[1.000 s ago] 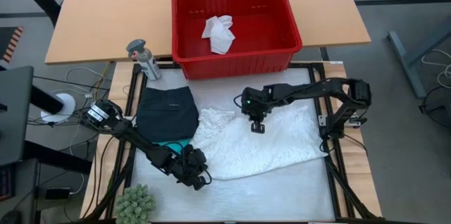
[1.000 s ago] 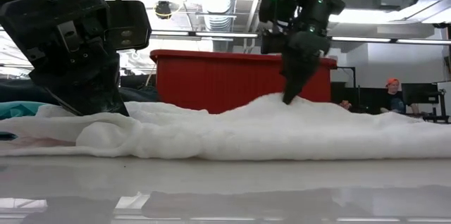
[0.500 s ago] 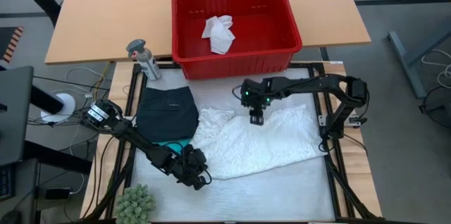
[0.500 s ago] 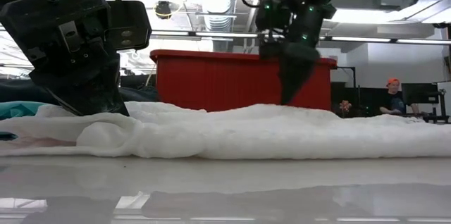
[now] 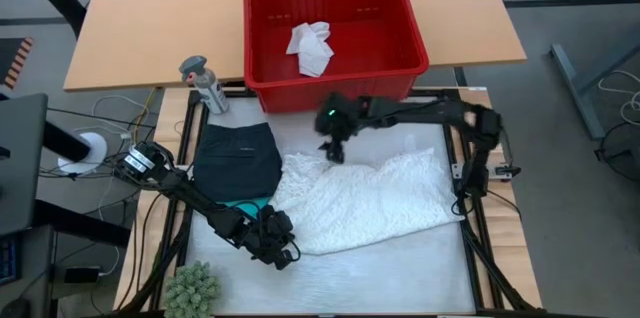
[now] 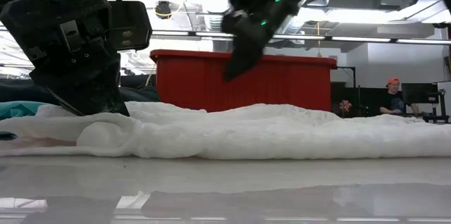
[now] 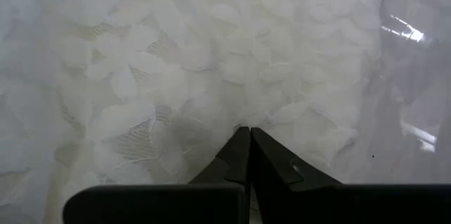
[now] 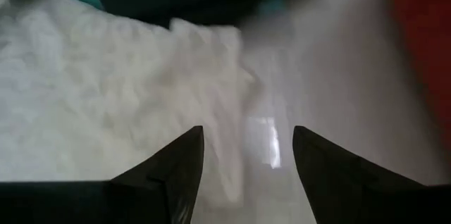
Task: Fold laundry
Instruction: Fold the white dress
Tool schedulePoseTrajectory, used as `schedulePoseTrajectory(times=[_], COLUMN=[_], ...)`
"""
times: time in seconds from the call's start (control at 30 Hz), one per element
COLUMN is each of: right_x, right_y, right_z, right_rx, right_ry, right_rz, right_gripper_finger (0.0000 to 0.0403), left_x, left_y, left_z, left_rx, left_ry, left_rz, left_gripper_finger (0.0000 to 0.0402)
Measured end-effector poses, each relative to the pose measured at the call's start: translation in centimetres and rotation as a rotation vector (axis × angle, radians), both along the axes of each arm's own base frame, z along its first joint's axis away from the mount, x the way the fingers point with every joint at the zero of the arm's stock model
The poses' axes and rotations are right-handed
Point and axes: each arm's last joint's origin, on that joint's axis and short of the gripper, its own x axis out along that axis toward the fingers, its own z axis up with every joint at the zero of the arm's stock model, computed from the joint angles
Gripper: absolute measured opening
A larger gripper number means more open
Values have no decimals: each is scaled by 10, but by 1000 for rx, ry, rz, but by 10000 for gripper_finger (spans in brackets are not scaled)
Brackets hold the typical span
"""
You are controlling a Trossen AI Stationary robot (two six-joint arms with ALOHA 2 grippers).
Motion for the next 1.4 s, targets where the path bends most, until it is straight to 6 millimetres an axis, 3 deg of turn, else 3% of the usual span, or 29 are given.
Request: schedulePoseTrajectory(times=[0.17,0.33,0.57,0.77,0.9,1.1,1.4], right_x=[45,74,93,96,96,92,84], right_y=[4,2,-5,-5,-1,2,3], right_z=[-16,-45,-78,-101,-102,-88,-56], right_rx=[18,20,36,53,21,-19,-45], right_ry=[-14,90,143,192,215,225,199], right_rz=[78,128,174,190,194,183,141], right_gripper_finger=[244,244,244,244,207,31,23], left_x=[0,0,-2,-4,-4,-4,-4], left_y=[0,0,-1,-1,-2,-1,-1], left_z=[0,0,-1,-2,-2,-2,-1], left_rx=[1,1,9,18,21,26,12], left_ry=[1,3,11,23,26,21,14], left_rz=[0,1,-1,-3,-3,5,27], left_gripper_finger=[0,0,0,0,0,0,0])
